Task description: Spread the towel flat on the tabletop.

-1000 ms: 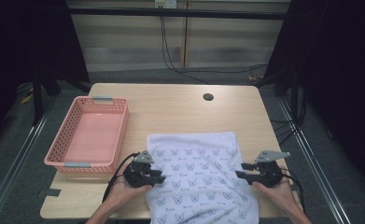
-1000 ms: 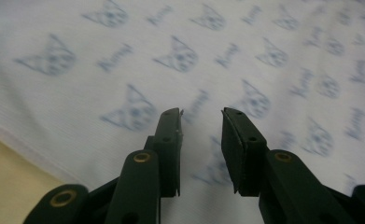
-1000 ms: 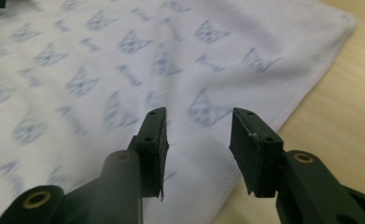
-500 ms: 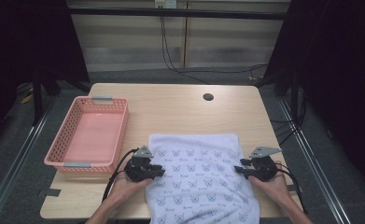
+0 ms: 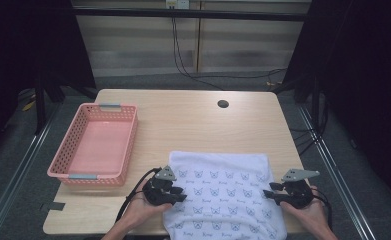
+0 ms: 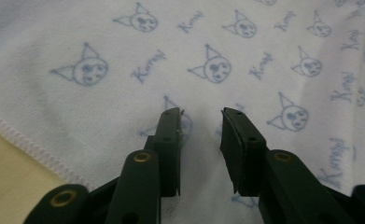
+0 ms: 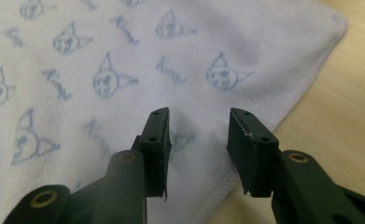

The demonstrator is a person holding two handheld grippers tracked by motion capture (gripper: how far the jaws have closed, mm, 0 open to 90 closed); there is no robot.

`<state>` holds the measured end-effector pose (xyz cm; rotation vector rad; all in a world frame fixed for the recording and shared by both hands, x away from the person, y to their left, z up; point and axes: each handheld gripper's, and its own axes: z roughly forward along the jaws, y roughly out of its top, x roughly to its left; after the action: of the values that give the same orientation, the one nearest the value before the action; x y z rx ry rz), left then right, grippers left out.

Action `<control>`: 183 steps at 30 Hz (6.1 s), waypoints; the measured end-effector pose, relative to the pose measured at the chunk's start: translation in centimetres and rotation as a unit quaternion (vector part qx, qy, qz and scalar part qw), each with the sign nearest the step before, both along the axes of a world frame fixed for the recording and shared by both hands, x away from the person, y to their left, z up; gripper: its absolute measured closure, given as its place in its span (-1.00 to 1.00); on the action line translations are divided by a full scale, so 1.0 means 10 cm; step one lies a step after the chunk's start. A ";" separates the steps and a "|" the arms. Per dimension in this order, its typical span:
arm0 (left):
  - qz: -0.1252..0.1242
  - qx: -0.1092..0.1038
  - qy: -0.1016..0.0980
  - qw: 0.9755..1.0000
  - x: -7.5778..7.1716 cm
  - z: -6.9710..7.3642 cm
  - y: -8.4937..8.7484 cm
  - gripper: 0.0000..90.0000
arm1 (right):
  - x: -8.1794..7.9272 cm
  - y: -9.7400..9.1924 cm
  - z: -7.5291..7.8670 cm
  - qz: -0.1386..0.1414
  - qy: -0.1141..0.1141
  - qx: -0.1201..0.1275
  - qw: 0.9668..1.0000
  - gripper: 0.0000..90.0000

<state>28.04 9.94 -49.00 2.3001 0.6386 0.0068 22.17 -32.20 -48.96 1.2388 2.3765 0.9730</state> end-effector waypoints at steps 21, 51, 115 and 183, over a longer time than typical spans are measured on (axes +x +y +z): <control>0.107 -0.032 -0.002 0.994 0.67 -0.06 0.12 0.06 | 0.96 -0.01 -0.14 -0.042 -0.013 0.007 0.999 0.72; 0.112 -0.063 -0.004 0.992 0.98 -0.08 0.01 0.91 | 0.97 -0.05 -0.12 -0.035 0.000 0.044 0.998 0.92; 0.104 -0.170 -0.151 0.968 1.29 1.70 0.30 0.93 | 1.37 -0.29 1.66 -0.045 -0.156 0.171 0.972 0.94; 0.122 -0.023 0.010 0.992 0.68 -0.09 0.26 0.92 | 0.86 0.06 -0.07 -0.027 0.056 0.048 0.997 0.95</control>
<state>34.83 12.56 -49.89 2.1678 0.9169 0.0848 30.73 -31.61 -49.69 1.4201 2.3914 1.0376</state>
